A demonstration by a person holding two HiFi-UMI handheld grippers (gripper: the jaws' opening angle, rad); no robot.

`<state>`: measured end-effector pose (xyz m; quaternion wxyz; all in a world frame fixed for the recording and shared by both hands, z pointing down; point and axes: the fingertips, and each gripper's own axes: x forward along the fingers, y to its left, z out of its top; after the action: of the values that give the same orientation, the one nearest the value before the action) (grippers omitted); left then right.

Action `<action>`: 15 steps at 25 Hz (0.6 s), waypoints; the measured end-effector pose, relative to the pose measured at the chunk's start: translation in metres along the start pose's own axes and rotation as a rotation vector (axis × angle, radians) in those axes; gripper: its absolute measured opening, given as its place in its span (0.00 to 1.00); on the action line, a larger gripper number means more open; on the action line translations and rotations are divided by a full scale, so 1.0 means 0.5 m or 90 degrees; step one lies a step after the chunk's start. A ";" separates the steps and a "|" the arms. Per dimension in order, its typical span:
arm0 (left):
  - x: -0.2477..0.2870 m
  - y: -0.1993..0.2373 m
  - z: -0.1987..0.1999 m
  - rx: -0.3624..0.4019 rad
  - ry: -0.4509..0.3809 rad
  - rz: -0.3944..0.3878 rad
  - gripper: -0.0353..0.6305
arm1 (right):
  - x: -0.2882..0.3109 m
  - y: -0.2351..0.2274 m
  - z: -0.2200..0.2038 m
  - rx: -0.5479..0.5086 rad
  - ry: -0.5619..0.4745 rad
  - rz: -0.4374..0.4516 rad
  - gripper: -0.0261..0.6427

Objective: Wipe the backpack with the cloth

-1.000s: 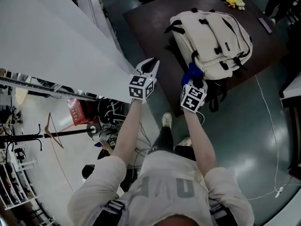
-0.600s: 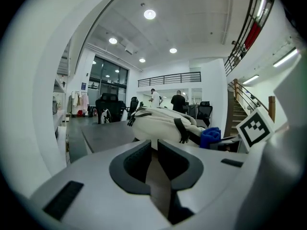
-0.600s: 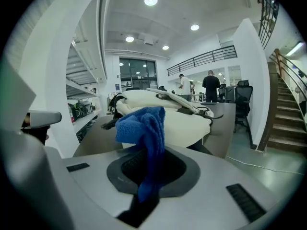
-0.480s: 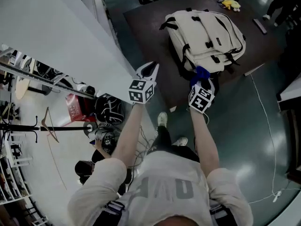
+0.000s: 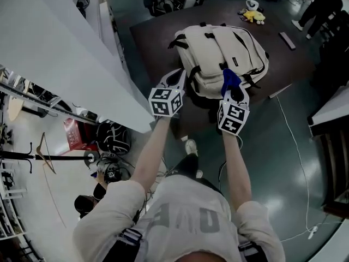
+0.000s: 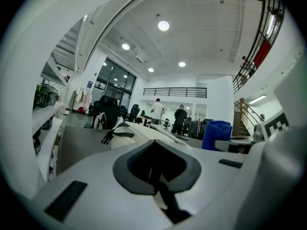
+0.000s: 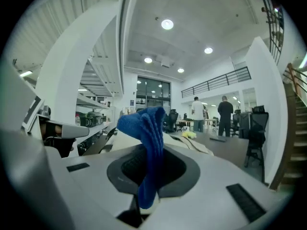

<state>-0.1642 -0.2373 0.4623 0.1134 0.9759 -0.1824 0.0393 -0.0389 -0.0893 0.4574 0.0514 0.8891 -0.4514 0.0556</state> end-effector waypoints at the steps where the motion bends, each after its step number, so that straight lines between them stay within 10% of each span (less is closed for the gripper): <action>1: 0.024 0.000 0.013 -0.002 -0.003 0.002 0.06 | 0.026 -0.005 0.029 -0.022 -0.016 0.015 0.10; 15: 0.236 0.053 0.073 -0.080 -0.013 0.016 0.06 | 0.454 0.199 0.273 -0.435 -0.070 0.356 0.09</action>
<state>-0.0627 -0.3110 0.4463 0.1718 0.9648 -0.1981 0.0197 0.0208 -0.3478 0.3597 0.3008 0.6666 -0.6690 -0.1326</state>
